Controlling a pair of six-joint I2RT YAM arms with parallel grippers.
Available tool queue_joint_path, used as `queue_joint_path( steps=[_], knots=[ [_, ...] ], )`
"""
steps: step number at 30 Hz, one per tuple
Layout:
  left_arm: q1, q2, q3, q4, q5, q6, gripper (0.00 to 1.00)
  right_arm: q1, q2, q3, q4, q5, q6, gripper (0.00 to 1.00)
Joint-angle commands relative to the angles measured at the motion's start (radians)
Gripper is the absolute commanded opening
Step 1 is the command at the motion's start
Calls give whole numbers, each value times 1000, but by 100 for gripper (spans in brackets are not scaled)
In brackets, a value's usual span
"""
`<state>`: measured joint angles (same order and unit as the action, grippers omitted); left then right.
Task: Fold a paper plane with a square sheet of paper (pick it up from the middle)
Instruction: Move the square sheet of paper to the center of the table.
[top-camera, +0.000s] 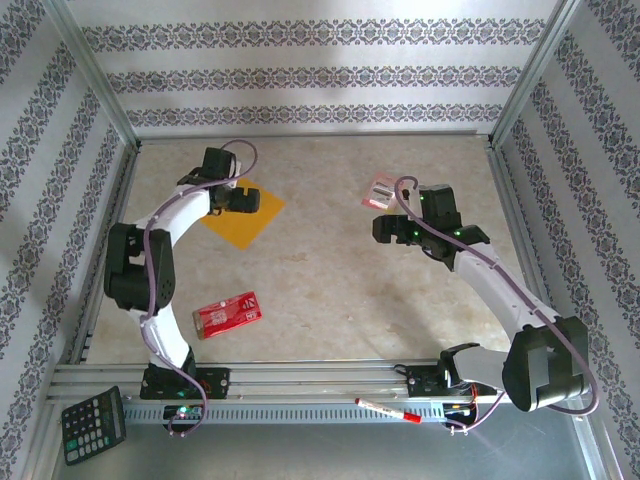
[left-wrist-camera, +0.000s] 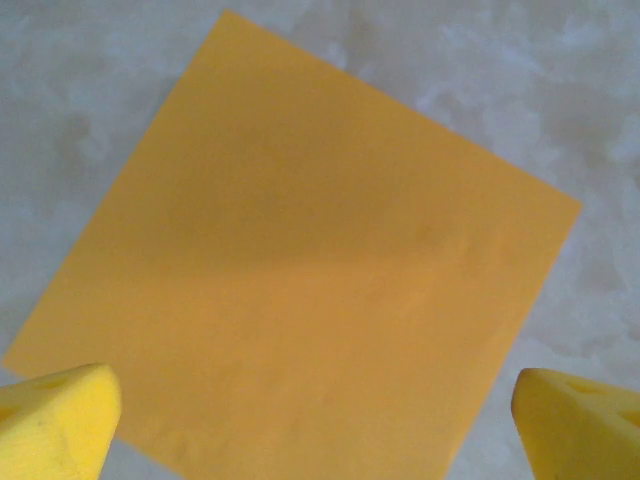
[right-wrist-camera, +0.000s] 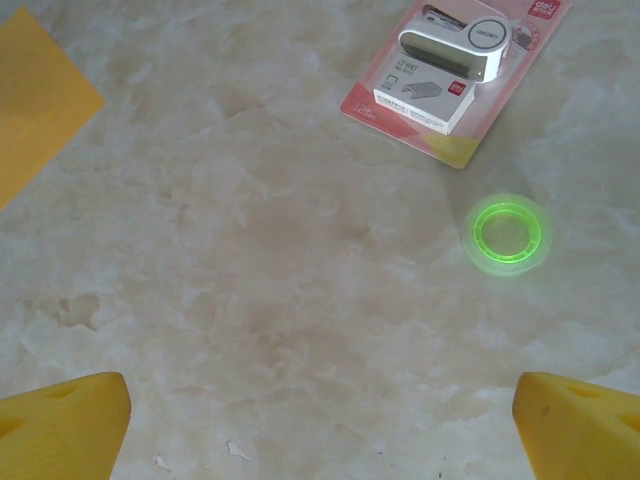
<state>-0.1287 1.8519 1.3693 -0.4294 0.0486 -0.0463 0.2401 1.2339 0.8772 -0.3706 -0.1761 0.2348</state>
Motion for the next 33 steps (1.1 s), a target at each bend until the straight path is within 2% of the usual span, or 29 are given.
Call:
queue_joint_path(
  steps=[1,9,17,27,33],
  knots=[
    [6,84,103,-141,-18,137,100,7,12,28,10,19,-23,98],
    [8,333,414,-382,-24,236,100,7,38,39,9,28,-19,98],
    [31,480,605,-533,34,227,100,7,30,43,-5,42,-15,98],
    [20,477,532,-539,82,93,93,5,29,48,-17,41,-18,98],
    [-64,434,408,-498,49,-72,93,1,22,39,-16,38,-18,98]
  ],
)
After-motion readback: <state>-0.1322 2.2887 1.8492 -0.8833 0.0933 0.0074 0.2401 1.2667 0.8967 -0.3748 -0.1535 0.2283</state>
